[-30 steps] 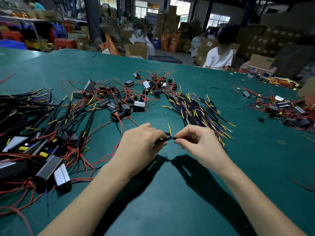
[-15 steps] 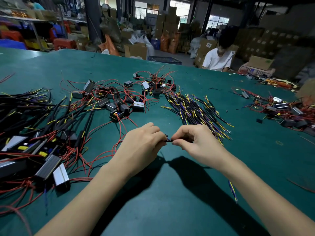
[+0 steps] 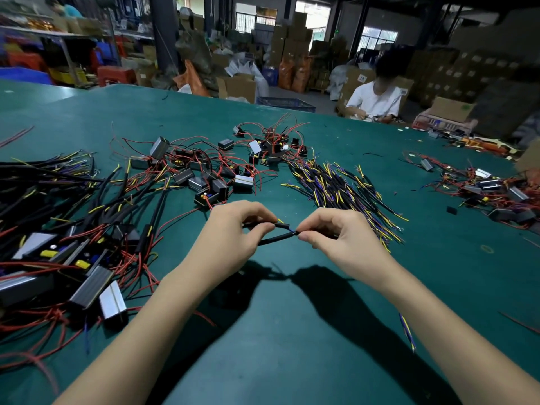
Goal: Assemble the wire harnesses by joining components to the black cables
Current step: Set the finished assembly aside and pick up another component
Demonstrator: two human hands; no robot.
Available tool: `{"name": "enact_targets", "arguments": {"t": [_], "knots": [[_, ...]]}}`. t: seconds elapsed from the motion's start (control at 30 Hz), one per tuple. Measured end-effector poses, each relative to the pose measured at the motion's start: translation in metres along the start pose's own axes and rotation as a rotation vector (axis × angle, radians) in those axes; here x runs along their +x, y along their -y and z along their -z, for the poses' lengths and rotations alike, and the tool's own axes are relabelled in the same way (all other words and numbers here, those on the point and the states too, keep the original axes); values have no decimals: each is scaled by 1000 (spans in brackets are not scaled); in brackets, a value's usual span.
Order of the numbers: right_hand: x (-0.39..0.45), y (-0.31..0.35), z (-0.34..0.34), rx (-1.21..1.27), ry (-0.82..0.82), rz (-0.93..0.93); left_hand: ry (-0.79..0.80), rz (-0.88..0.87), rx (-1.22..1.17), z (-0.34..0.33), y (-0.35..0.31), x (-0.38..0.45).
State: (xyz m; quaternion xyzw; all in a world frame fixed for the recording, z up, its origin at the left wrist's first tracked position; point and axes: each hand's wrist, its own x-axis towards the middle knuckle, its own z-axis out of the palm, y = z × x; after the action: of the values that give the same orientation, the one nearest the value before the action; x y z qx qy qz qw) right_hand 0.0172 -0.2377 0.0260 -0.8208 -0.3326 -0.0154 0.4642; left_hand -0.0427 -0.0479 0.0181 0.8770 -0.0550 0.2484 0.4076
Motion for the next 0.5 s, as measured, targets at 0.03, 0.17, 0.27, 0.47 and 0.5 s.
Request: {"name": "enact_targets", "arguments": {"t": [0.03,0.17,0.27,0.47,0.5], "knots": [[0,1,1,-7,5,12,-3,-10,-22,0,0,0],[2,2,0,-85,27,82,26,-30,-72,-1,0,1],[1,-1,0,-91,14,74,32,-36,-112,-7,-2,0],[2,-9,-3,-17,-12,16,115,73,-169,-5,2,1],[2,-10,-2,-24,-20,17,129,110,-177,-2,4,2]]}}
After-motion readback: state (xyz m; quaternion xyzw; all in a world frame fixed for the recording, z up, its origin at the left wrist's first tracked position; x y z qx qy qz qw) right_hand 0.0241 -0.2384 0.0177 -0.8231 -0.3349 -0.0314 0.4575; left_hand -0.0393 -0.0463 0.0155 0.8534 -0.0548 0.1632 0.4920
